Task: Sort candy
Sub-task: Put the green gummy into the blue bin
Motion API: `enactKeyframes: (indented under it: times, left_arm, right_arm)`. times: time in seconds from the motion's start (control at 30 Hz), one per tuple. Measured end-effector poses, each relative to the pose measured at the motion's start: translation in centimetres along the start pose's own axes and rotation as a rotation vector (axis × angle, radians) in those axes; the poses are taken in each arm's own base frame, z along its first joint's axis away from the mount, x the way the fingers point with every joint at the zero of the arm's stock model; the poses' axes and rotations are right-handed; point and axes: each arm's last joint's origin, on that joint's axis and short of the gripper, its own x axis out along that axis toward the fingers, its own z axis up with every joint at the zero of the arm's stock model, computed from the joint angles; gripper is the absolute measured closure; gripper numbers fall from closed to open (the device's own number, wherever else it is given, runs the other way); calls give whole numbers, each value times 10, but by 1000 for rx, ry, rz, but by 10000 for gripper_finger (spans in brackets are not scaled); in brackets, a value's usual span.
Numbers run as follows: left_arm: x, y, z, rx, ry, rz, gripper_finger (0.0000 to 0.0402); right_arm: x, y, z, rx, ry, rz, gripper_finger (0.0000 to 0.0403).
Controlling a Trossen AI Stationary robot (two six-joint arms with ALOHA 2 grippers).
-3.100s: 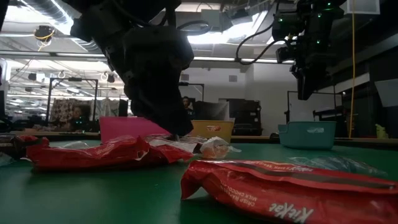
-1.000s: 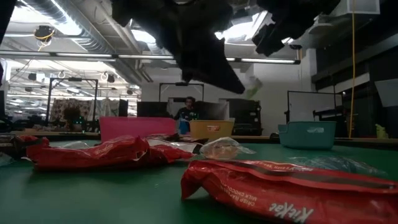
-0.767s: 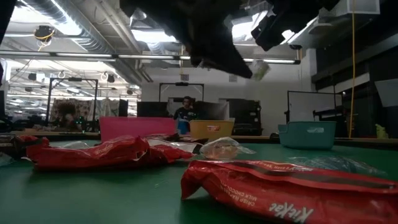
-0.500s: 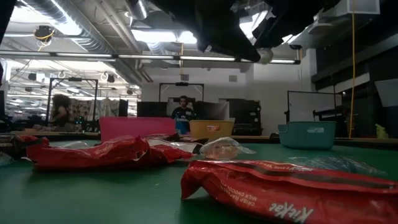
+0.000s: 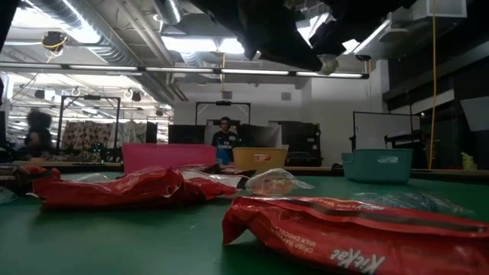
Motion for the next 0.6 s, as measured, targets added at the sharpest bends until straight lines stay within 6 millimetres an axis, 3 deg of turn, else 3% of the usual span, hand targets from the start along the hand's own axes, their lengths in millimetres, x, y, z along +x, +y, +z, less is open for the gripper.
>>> enactKeyframes:
  times: [0.17,0.6]
  left_arm:
    - [-2,-5,0,8,1,-11,400]
    - [-2,-5,0,8,1,-11,400]
  right_arm:
    - [0,-1,4,-13,-44,-7,230]
    - [0,3,-4,14,31,78,230]
